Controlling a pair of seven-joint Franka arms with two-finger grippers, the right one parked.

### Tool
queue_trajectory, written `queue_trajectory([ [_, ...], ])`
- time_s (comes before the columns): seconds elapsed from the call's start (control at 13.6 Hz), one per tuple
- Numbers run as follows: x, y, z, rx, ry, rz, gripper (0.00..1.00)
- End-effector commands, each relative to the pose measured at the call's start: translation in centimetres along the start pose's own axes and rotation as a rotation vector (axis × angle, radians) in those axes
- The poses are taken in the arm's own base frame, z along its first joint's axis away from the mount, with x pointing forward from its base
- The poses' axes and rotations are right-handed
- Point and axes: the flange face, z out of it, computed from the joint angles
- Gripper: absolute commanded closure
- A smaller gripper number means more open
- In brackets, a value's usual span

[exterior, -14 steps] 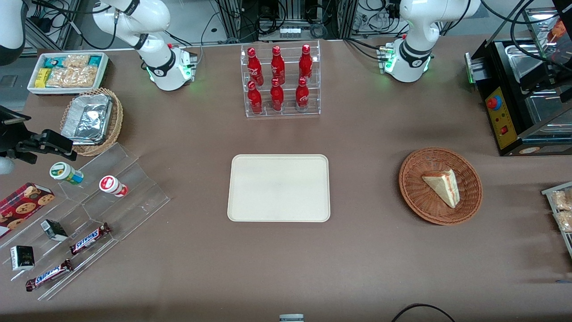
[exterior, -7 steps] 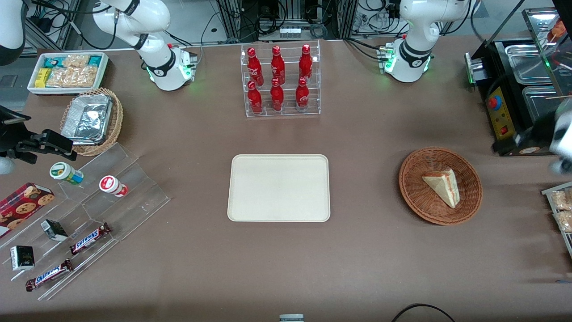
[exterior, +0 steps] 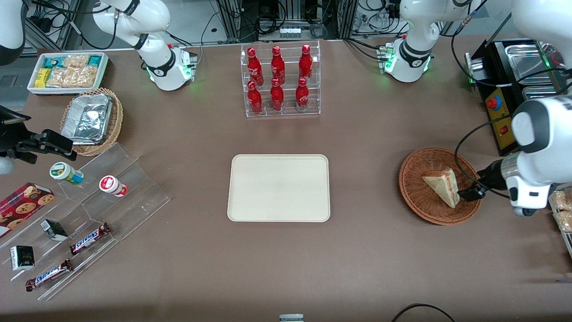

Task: Place sandwich from basket to tray
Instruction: 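Move the left gripper down over the wrapped sandwich in the wicker basket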

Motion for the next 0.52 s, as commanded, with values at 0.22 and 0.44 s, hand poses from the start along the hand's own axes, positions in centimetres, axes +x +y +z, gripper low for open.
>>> queue_trajectory([
  [0.22, -1.3, -2.2, 7.5, -0.021, 0.043, -0.139, 0.00],
  [0.44, -1.9, -3.2, 9.5, -0.007, 0.031, -0.146, 0.00],
])
